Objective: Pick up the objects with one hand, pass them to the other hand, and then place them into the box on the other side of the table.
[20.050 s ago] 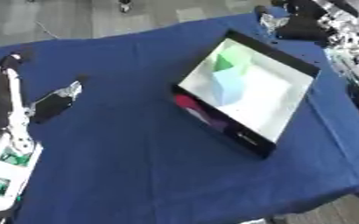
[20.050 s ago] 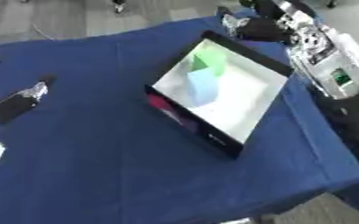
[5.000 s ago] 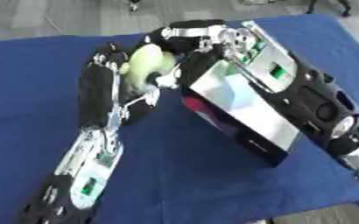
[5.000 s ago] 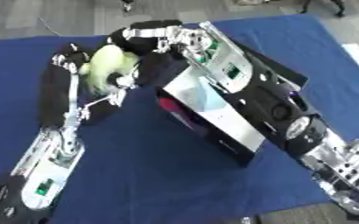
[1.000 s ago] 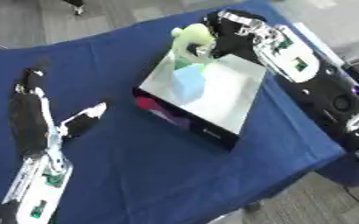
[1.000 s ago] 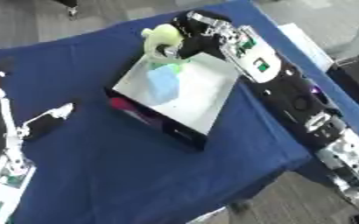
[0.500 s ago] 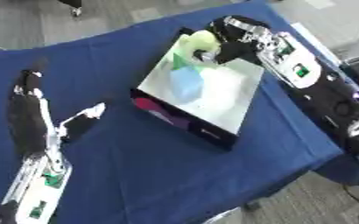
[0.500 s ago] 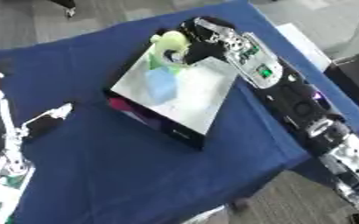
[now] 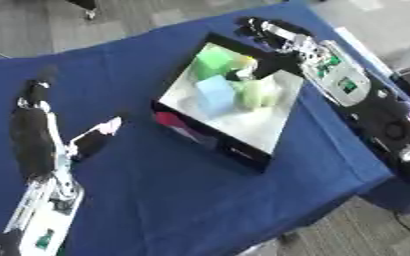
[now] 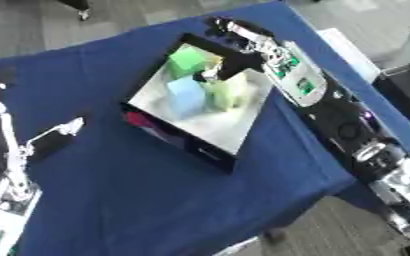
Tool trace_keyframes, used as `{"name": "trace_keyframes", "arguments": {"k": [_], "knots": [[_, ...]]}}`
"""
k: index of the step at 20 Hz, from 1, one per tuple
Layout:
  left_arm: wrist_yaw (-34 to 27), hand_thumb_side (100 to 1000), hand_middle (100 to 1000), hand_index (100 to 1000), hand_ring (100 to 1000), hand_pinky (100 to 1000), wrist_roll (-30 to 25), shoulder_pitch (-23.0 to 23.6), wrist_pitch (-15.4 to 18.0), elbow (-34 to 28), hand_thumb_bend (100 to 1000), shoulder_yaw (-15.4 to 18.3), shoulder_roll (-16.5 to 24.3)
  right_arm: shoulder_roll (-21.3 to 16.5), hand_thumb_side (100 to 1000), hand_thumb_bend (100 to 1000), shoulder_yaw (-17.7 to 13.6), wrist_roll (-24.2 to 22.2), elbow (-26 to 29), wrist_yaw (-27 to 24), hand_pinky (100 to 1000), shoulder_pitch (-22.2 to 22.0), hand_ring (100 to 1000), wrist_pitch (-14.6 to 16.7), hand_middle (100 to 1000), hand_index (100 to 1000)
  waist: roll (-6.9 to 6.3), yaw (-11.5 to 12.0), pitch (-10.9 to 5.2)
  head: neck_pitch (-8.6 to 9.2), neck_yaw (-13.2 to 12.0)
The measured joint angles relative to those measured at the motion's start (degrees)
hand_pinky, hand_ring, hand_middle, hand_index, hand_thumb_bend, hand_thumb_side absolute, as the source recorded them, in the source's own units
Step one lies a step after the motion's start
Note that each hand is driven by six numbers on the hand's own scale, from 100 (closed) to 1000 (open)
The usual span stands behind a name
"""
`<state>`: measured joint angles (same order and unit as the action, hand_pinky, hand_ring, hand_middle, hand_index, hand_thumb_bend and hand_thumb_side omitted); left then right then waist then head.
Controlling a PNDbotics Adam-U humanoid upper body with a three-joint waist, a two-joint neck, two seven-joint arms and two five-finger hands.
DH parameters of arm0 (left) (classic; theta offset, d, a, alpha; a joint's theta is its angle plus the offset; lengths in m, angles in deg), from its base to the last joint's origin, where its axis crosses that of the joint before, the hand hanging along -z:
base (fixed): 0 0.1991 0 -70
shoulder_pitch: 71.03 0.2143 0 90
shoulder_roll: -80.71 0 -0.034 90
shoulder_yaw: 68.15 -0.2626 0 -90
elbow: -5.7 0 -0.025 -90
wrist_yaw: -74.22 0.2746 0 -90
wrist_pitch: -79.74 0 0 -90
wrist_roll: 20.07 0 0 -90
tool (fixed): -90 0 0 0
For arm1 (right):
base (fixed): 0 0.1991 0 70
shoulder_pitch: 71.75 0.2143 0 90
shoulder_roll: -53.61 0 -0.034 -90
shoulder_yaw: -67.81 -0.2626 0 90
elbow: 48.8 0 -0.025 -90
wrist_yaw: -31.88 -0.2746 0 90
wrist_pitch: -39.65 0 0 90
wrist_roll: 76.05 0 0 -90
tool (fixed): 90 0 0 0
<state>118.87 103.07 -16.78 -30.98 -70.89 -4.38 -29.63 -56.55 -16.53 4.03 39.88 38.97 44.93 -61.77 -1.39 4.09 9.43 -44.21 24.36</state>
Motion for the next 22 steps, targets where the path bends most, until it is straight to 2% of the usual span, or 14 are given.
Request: {"name": "trace_keyframes", "arguments": {"k": [5,7,8,10,12,15,17,20,22], "knots": [[-0.2,386,683,871,816,822,0.4,0.1,-0.2,-0.2,858,0.3,0.3,0.0,174,508,-0.7,1.8,0.4,0.6,1000,-0.4,1000,0.3,967,1000,0.0,0.2,-0.05,0.0,-0.1],[-0.3,390,681,870,816,821,0.6,0.1,-0.3,-0.2,832,0.4,0.3,0.0,230,308,-1.3,3.1,1.2,-0.8,1000,-0.5,1000,0.0,979,1000,0.0,0.2,-0.08,0.0,-0.4],[-0.4,411,678,869,816,822,0.7,0.1,-0.4,-0.3,829,0.5,0.4,0.0,259,155,-1.7,3.9,1.8,-2.3,1000,-0.5,1000,-0.1,979,1000,0.0,0.2,-0.1,0.0,-0.7],[-0.9,462,674,871,815,821,1.0,0.3,-0.7,-0.9,809,1.0,1.2,0.0,233,101,-2.8,6.0,3.8,-7.0,1000,-0.8,1000,0.0,986,1000,0.0,0.2,-0.14,0.0,-1.8],[-2.1,511,685,881,822,826,1.4,0.6,-1.2,-2.6,747,2.1,2.5,-0.7,237,100,-4.3,8.6,6.4,-12.8,1000,-1.8,1000,1.0,993,1000,0.0,0.3,-0.35,-0.01,-3.6],[-5.5,508,703,897,832,825,2.0,1.3,-2.3,-6.4,686,4.3,5.8,-2.3,226,100,-6.9,11.4,10.4,-21.4,1000,-4.7,1000,3.2,977,1000,-0.03,0.6,-0.6,-0.02,-6.6],[-8.9,503,729,911,857,819,2.1,2.1,-3.3,-9.3,612,6.2,8.5,-3.0,209,100,-8.8,12.6,12.7,-26.2,1000,-7.3,1000,4.8,979,1000,-0.11,0.6,-0.6,-0.02,-8.6],[-17.4,516,741,917,865,811,2.9,4.0,-4.3,-13.7,567,9.9,12.4,-3.2,154,100,-12.0,14.5,15.4,-31.2,1000,-12.0,1000,7.9,978,1000,-0.11,0.6,-0.6,-0.02,-11.5],[-24.5,538,741,919,864,802,3.6,5.0,-3.7,-16.3,554,12.2,14.5,-3.2,128,100,-13.9,15.1,16.8,-33.2,1000,-14.8,1000,9.8,981,1000,-0.11,0.6,-0.6,-0.02,-12.9]]}}
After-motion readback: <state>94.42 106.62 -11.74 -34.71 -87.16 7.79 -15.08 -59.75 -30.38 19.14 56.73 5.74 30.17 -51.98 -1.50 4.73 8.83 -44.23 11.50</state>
